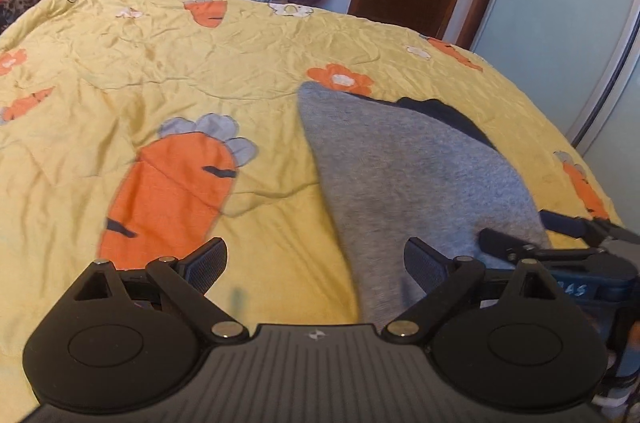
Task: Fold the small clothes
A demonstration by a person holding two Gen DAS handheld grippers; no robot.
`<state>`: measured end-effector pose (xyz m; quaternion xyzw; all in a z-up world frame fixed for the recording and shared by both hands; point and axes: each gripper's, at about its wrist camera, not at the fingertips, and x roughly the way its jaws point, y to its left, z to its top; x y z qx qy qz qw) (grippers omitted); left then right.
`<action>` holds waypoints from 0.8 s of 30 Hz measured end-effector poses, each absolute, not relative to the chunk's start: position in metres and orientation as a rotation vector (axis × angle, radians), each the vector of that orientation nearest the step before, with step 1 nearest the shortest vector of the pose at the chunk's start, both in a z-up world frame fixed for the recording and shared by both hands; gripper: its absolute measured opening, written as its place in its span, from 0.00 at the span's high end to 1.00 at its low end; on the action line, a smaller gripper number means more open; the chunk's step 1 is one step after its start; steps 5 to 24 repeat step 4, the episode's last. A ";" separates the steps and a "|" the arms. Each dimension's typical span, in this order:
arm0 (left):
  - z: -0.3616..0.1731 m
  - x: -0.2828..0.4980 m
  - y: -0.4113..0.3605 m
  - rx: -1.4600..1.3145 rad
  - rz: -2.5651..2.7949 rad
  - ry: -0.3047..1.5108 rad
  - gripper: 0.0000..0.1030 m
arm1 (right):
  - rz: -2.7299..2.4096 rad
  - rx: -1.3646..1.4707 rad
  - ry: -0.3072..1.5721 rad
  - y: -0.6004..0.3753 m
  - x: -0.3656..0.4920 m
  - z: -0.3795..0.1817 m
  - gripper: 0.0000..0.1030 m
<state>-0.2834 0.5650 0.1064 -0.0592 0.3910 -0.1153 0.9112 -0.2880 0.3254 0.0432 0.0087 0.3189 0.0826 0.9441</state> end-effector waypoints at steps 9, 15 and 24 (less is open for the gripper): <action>0.099 -0.277 0.538 -0.094 -0.242 0.821 0.07 | 0.180 0.022 0.683 0.325 -0.279 0.035 0.00; 0.099 -0.277 0.538 -0.094 -0.242 0.821 0.07 | 0.180 0.022 0.683 0.325 -0.279 0.035 0.00; 0.099 -0.277 0.538 -0.094 -0.242 0.821 0.07 | 0.180 0.022 0.683 0.325 -0.279 0.035 0.00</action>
